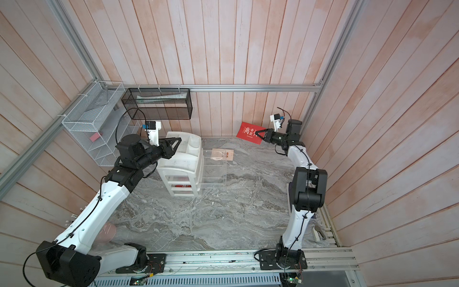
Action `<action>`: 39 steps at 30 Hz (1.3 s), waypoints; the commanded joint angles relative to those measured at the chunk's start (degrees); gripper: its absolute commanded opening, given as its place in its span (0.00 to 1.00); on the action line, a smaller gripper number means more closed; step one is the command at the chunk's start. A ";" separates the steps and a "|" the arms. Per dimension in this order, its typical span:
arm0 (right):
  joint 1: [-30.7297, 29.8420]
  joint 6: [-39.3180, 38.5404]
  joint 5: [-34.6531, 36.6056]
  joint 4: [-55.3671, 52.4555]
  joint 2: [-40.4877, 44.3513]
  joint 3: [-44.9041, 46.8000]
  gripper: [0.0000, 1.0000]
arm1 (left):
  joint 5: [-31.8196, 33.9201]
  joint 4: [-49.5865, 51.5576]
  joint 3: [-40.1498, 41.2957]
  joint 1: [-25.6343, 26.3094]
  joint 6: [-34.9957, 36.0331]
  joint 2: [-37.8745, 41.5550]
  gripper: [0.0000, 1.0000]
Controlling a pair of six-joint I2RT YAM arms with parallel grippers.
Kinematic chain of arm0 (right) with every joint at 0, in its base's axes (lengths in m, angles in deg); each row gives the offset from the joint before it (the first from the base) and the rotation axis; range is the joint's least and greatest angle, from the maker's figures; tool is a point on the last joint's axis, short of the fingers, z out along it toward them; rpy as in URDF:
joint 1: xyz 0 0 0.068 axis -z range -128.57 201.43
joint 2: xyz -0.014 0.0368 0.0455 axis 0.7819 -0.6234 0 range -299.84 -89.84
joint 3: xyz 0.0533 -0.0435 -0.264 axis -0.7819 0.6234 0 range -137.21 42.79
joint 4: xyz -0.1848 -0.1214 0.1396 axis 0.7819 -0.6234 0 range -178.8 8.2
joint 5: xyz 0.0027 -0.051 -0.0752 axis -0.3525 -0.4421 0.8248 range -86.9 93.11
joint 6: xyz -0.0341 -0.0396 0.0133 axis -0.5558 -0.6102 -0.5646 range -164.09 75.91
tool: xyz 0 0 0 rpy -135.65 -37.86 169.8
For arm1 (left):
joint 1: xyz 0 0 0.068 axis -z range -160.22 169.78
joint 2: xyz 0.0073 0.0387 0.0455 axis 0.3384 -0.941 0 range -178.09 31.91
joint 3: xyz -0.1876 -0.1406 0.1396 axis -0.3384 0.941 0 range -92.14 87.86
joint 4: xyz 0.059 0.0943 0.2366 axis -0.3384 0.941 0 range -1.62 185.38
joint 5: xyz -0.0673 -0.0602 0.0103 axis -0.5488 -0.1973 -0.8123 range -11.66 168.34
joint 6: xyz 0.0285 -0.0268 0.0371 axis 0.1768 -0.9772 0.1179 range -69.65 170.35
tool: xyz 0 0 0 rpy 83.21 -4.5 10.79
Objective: Take the postcards out of the drawer
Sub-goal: Place the postcard at the center of the board.
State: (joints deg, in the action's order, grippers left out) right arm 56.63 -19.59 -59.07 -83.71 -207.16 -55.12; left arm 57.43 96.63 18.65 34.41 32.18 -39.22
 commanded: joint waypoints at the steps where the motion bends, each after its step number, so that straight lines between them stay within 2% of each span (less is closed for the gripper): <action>1: 0.16 -13.29 1.41 -21.71 -7.82 -10.62 0.00 | 1.49 2.98 -0.62 -0.56 1.56 1.16 0.42; 8: 0.13 -21.04 3.96 -42.19 -24.62 -36.57 0.00 | 2.35 4.86 -0.32 -0.97 2.09 1.85 0.42; 11: 0.15 -21.86 5.07 -45.81 -29.01 -42.49 0.00 | 2.62 5.50 -0.34 -1.14 2.35 2.00 0.42; 25: -0.19 -24.24 4.35 -47.25 -35.68 -42.36 0.00 | 3.97 7.29 0.31 -1.42 3.18 2.73 0.42; 39: -2.61 -25.96 5.28 -48.89 -38.31 -42.36 0.02 | 3.94 7.27 1.32 -1.56 3.21 3.04 0.42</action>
State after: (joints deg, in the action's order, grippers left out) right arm 54.66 -44.36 -54.54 -131.25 -243.59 -96.45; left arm 60.84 103.14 19.02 33.16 34.32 -37.34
